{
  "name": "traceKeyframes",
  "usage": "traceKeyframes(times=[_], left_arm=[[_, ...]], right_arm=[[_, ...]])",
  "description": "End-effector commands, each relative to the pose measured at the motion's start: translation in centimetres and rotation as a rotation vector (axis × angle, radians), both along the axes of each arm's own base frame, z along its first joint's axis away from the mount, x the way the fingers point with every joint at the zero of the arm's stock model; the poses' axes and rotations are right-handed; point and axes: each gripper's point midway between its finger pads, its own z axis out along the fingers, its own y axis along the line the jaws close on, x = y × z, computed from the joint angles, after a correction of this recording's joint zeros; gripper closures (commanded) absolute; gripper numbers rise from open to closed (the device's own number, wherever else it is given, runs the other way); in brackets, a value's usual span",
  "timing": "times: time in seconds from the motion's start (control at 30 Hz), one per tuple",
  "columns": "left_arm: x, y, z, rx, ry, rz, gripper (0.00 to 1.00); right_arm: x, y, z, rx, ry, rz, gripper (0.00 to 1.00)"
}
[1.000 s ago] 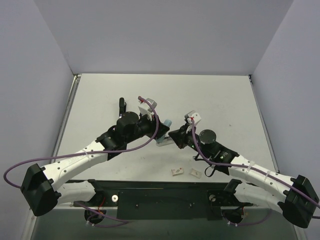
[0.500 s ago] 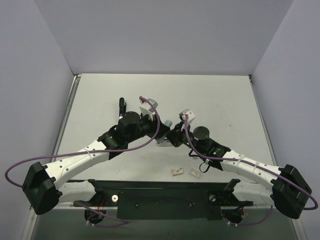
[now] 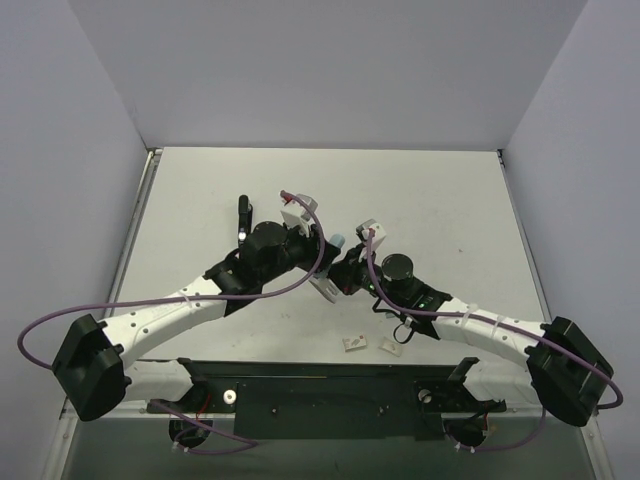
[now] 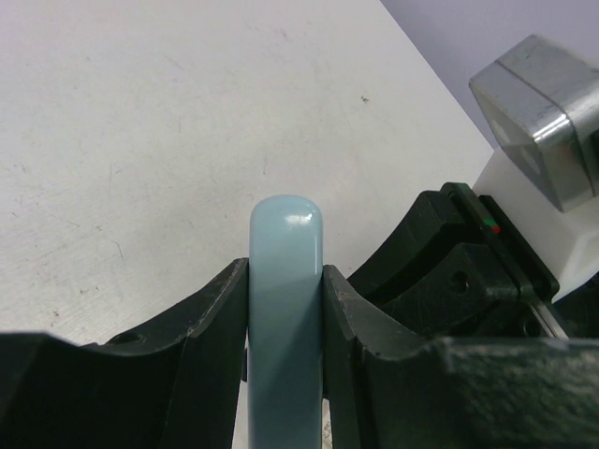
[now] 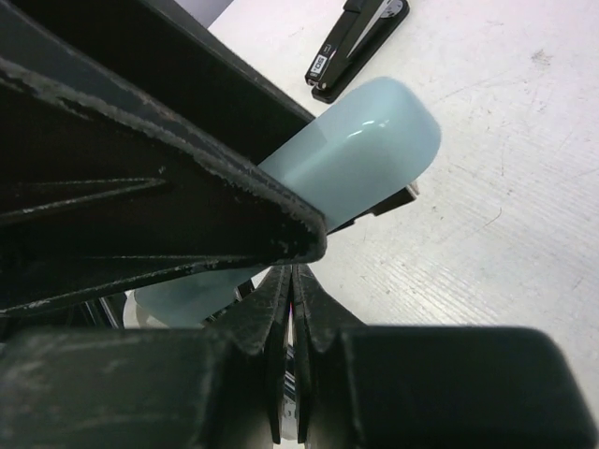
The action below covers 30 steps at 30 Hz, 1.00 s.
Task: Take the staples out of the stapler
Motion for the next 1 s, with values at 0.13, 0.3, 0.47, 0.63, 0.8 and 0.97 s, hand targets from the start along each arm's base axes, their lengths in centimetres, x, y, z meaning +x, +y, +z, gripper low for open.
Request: traceKeyframes(times=[0.13,0.3,0.47,0.63,0.8,0.97], left_arm=[[2.3,-1.1,4.9,-0.13,-0.14,0.048,1.0],[2.7,-1.2,4.0,-0.105,-0.134,0.06,1.0],[3.0,-1.2,3.0,-0.09,-0.13,0.077,1.0],[3.3,-1.4,2.5,-0.077,-0.146,0.105,1.0],[3.3,-1.8,2.2,-0.055,-0.164,0.123,1.0],[3.4,-2.0,1.4,-0.042,-0.17,0.149,1.0]], right_arm=[[-1.5,2.5,2.8,0.146,-0.008,0.121,1.0],[-1.6,3.0,3.9,0.173,-0.013,0.144,1.0],[-1.8,3.5,5.0,0.202,-0.018,0.165,1.0],[-1.8,3.9,6.0,0.232,-0.02,0.179,1.0],[-1.9,4.2,6.7,0.247,-0.025,0.19,1.0],[-2.0,4.4,7.5,0.273,-0.03,0.203,1.0]])
